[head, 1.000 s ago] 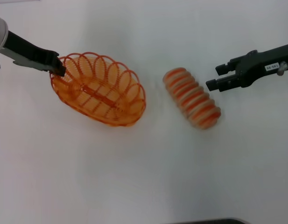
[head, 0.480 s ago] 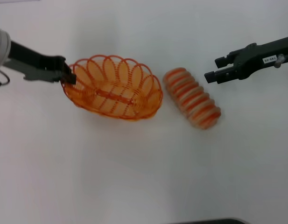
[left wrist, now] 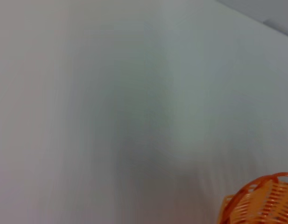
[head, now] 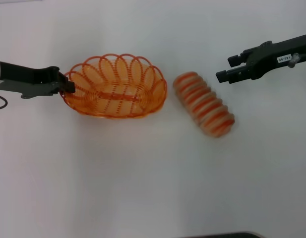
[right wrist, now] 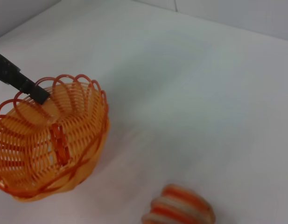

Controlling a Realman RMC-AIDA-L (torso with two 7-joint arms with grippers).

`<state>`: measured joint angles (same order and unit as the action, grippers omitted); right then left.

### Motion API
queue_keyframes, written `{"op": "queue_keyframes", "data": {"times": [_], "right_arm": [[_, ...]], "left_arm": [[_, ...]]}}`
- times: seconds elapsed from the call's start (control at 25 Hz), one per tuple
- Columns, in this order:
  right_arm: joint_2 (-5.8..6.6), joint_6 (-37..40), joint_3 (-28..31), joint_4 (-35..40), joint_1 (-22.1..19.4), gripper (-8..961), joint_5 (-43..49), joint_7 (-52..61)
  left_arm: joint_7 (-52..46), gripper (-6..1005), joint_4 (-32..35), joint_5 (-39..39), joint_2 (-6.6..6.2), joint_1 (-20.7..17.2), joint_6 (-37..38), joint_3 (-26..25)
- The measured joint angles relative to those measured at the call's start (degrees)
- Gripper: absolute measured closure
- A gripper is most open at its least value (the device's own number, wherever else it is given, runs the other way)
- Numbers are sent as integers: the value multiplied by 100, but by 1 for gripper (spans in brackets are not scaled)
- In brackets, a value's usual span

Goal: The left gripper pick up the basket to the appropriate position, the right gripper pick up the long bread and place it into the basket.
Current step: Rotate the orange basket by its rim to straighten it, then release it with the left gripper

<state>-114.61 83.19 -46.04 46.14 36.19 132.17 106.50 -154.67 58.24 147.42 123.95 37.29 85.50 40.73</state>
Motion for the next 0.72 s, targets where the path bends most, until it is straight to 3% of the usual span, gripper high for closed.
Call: {"op": "queue_keyframes", "data": {"times": [0.28, 0.72], "right_arm": [[-19, -93, -27, 0, 20, 231, 6, -27], [-17, -99, -31, 0, 76, 231, 11, -8]], "left_arm": [[36, 907, 2, -447, 19, -410, -445, 399], [83, 908, 18, -550, 32, -474, -795, 869]]}}
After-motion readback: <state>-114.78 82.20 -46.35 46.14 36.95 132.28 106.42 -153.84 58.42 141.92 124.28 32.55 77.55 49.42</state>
